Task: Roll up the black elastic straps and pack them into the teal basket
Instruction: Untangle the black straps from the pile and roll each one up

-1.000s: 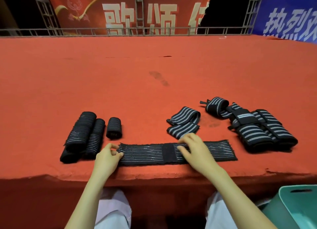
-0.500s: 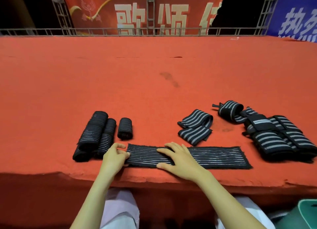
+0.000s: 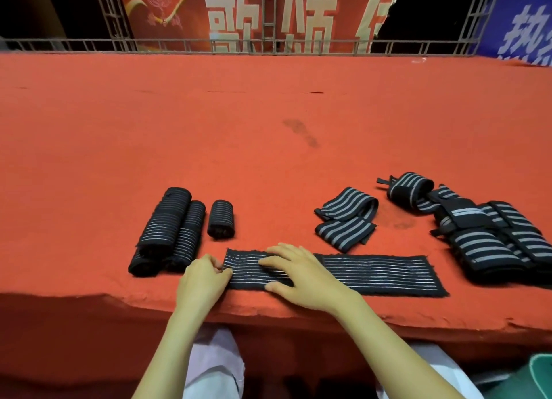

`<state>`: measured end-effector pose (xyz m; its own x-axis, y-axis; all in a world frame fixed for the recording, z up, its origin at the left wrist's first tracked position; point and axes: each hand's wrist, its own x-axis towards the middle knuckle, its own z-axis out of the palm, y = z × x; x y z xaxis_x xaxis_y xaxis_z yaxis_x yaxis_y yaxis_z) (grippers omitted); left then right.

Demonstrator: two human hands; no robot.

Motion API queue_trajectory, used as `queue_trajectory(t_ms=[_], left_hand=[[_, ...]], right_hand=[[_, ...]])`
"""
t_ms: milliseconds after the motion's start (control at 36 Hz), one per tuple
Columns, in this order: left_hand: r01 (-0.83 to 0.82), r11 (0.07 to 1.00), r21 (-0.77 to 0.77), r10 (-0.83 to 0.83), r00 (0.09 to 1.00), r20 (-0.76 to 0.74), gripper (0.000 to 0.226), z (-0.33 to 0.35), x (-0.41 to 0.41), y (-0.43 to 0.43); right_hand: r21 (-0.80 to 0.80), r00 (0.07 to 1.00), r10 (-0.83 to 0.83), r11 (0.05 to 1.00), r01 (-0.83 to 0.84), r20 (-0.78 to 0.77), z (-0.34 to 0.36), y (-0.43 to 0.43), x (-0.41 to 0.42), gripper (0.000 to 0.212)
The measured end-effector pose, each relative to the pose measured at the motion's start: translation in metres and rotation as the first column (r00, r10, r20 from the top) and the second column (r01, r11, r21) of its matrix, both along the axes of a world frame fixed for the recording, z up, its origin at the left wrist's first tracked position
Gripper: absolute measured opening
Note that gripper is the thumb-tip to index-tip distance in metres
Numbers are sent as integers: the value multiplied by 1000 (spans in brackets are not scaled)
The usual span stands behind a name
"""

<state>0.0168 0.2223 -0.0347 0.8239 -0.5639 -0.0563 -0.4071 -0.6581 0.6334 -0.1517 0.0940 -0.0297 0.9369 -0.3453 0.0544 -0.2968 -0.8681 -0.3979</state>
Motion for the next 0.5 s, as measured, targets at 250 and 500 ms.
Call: queue_trajectory(t_ms=[250, 500], left_hand=[[33, 990, -136, -10, 986, 164, 16, 6, -17, 3], [152, 971, -185, -97, 956, 279, 16, -4, -34, -1]], right_hand=[[-22, 1000, -3, 1000, 3, 8, -13, 14, 17, 45], [3, 999, 32, 999, -32, 30, -17, 9, 11, 46]])
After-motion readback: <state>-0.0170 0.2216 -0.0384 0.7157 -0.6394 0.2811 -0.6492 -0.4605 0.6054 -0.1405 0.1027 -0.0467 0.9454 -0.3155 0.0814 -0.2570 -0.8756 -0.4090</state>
